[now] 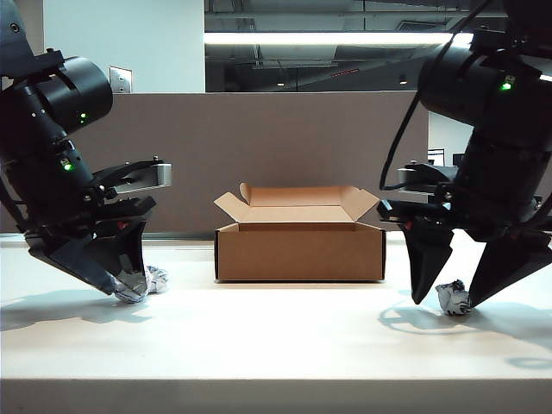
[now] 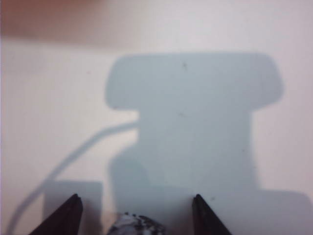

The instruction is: Pick up all the paper balls on the table and put them in the paper box.

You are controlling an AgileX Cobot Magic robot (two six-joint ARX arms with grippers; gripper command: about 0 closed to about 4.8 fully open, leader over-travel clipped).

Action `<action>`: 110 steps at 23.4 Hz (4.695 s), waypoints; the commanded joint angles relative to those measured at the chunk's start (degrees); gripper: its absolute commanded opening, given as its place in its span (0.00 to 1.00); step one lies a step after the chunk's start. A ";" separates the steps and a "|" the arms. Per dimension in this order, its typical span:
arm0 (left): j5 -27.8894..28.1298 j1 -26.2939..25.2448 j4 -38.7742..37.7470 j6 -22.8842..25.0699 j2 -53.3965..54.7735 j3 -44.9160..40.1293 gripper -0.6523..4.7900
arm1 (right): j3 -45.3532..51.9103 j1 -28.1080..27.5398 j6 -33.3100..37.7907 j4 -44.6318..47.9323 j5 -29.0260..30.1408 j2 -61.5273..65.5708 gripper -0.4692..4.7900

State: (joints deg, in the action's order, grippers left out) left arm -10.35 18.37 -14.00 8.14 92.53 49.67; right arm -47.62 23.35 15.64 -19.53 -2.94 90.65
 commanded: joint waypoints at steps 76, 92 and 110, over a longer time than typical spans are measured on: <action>-17.03 3.85 16.15 -7.02 9.07 21.35 0.53 | -35.30 2.89 -9.73 4.35 0.26 15.87 0.36; 2.05 4.90 -5.31 1.79 8.59 26.73 0.53 | -35.30 2.54 -13.40 0.85 -6.25 13.62 0.50; 9.05 4.83 -19.34 1.90 10.08 26.56 0.57 | -35.28 -3.32 -15.45 -8.98 -11.96 10.78 0.50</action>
State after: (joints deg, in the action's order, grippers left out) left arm -0.12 23.16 -32.25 10.61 102.45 76.25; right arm -82.61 20.16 0.34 -28.67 -14.79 102.17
